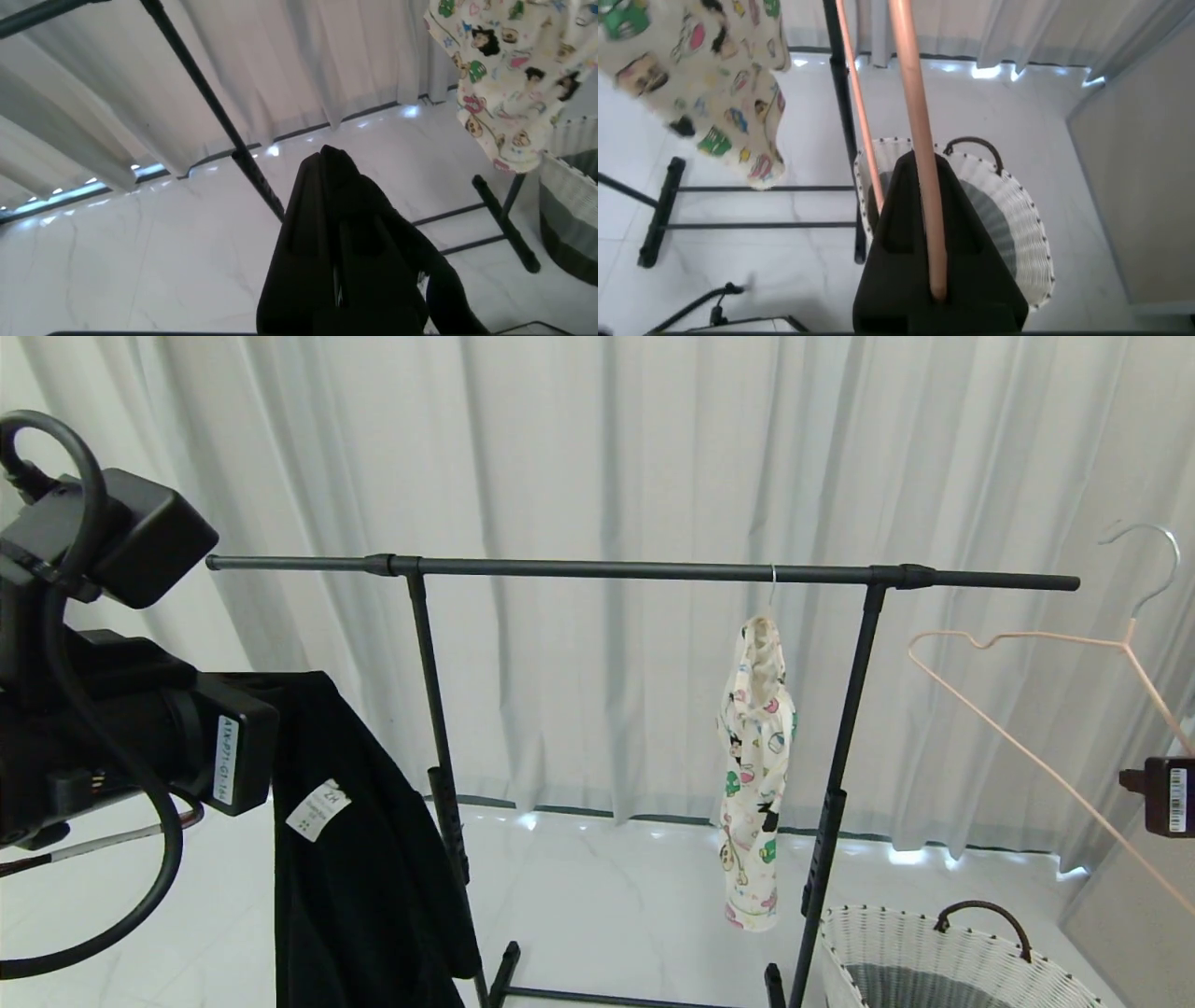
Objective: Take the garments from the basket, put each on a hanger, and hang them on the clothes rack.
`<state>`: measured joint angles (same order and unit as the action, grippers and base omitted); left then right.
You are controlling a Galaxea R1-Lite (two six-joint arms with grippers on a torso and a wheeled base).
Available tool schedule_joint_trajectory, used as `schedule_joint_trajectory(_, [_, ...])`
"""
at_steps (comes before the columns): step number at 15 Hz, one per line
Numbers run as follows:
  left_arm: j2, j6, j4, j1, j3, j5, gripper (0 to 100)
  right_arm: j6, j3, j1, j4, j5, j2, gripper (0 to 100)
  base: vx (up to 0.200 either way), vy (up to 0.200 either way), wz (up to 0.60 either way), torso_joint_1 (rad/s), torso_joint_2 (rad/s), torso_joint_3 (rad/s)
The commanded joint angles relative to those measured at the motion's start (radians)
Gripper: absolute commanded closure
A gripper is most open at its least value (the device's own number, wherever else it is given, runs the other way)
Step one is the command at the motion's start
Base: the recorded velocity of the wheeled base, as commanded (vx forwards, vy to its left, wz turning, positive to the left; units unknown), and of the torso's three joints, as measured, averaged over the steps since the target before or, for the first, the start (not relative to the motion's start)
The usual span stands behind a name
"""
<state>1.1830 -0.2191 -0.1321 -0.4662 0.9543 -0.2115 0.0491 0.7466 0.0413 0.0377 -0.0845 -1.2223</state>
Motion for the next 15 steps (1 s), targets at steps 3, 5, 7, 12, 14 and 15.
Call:
schedule_joint_trajectory(3, [0.0,0.0,0.0,0.0,-0.011,0.001,100,-0.012,-0.003,0.017,0.005,0.008,0.03,100,-0.2,0.0,0.0,0.002,0.0,0.001])
schedule_joint_trajectory(5, [0.0,0.0,0.0,-0.003,-0.025,0.001,100,-0.011,-0.027,0.095,0.018,0.019,0.08,100,0.0,0.0,0.0,0.0,0.0,0.0])
schedule_joint_trajectory(7, [0.006,-0.002,0.0,-0.003,-0.045,0.0,100,-0.011,-0.052,0.213,0.053,0.072,0.149,100,0.0,0.0,0.0,0.0,0.0,0.0])
schedule_joint_trajectory(12, [0.162,0.058,0.0,-0.022,-0.012,-0.152,100,-0.005,-0.121,0.482,0.096,0.258,0.21,100,0.0,0.0,0.0,0.0,0.0,0.0])
schedule_joint_trajectory(14, [0.274,0.202,0.0,-0.083,0.092,-0.206,100,0.02,-0.147,0.597,0.091,0.29,0.207,100,0.0,0.0,0.0,0.0,0.0,0.0])
schedule_joint_trajectory(15, [0.319,0.254,0.0,-0.104,0.132,-0.23,100,0.043,-0.147,0.641,0.09,0.299,0.204,100,0.0,0.0,0.0,0.0,0.0,0.0])
